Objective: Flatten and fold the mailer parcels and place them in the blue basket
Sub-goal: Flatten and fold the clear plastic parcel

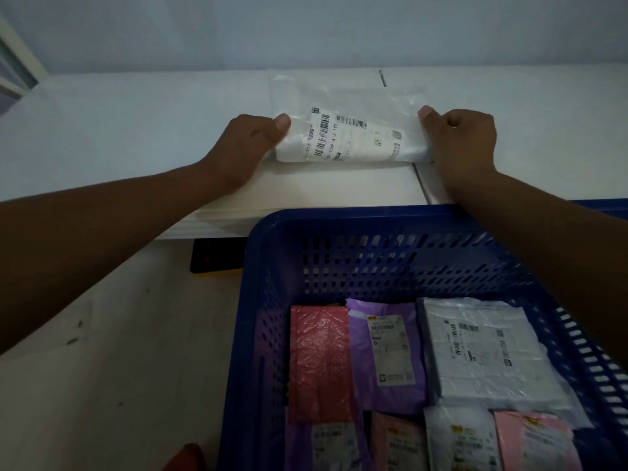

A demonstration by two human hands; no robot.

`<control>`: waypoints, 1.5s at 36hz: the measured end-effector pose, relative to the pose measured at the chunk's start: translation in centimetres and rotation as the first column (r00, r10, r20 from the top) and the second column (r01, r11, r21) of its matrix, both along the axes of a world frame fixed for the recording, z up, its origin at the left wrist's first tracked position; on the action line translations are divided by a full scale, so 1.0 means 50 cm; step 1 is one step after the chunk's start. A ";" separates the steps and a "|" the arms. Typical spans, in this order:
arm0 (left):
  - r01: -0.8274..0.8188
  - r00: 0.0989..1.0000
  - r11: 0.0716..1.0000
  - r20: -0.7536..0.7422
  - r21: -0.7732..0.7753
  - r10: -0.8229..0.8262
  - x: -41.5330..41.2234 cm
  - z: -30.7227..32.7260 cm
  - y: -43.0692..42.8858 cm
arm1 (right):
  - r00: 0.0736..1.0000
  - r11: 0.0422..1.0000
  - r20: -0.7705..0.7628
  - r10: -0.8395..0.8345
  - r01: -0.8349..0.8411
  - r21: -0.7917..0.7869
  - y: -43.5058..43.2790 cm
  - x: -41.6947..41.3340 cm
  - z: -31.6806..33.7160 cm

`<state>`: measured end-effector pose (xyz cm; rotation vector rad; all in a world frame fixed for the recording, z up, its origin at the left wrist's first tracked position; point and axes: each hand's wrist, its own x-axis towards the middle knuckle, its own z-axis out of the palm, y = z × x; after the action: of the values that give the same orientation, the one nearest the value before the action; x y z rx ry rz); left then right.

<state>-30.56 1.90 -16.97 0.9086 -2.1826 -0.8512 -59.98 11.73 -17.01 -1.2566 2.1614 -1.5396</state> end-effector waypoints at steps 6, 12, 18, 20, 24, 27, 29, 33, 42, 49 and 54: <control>0.121 0.988 0.975 0.114 -0.187 -0.101 0.000 -0.001 0.016 | 0.983 0.983 0.035 -0.178 0.179 -0.026 -0.006 -0.009 0.001; -0.047 0.993 0.959 0.088 -0.278 0.074 -0.006 -0.014 0.007 | 0.979 0.986 0.125 -0.162 0.164 -0.007 -0.013 -0.003 0.004; -0.123 0.992 0.969 0.006 -0.213 0.127 -0.007 -0.009 -0.001 | 0.947 1.000 0.319 0.022 -0.019 -0.014 -0.002 0.006 0.013; -0.155 0.988 0.973 -0.026 -0.171 0.153 -0.006 -0.008 -0.008 | 0.924 0.999 0.381 0.039 -0.038 -0.010 -0.005 0.010 0.016; -0.161 0.985 0.981 -0.082 -0.109 0.153 -0.006 -0.006 -0.007 | 0.954 0.997 0.289 0.079 -0.072 -0.038 -0.006 0.009 0.014; -0.152 0.984 0.986 -0.099 -0.066 0.146 -0.005 -0.008 -0.008 | 0.978 0.995 0.184 0.102 -0.096 -0.041 -0.002 0.005 0.002; -0.138 0.984 0.990 -0.122 -0.039 0.133 -0.003 -0.009 -0.006 | 0.985 0.997 0.156 0.078 -0.074 -0.026 -0.003 0.002 -0.002; -0.192 0.971 0.981 -0.153 -0.043 0.183 -0.003 -0.011 -0.003 | 0.991 0.999 0.131 0.041 -0.038 -0.022 -0.006 0.001 -0.001; -0.258 0.958 0.966 -0.135 -0.031 0.252 -0.001 -0.010 -0.013 | 0.991 0.999 0.123 0.049 -0.051 0.011 -0.004 0.002 -0.002; -0.245 0.966 0.967 -0.108 -0.069 0.237 -0.002 -0.009 -0.012 | 0.997 0.997 0.053 0.058 -0.060 0.041 -0.005 0.003 -0.004; -0.234 0.969 0.969 -0.104 -0.085 0.225 -0.001 -0.007 -0.008 | 0.998 0.997 0.026 0.059 -0.060 0.047 -0.009 0.001 -0.006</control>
<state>-30.63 1.52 -17.30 1.0282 -1.9734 -0.6571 -59.91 11.28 -17.33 -1.2685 2.1127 -1.4638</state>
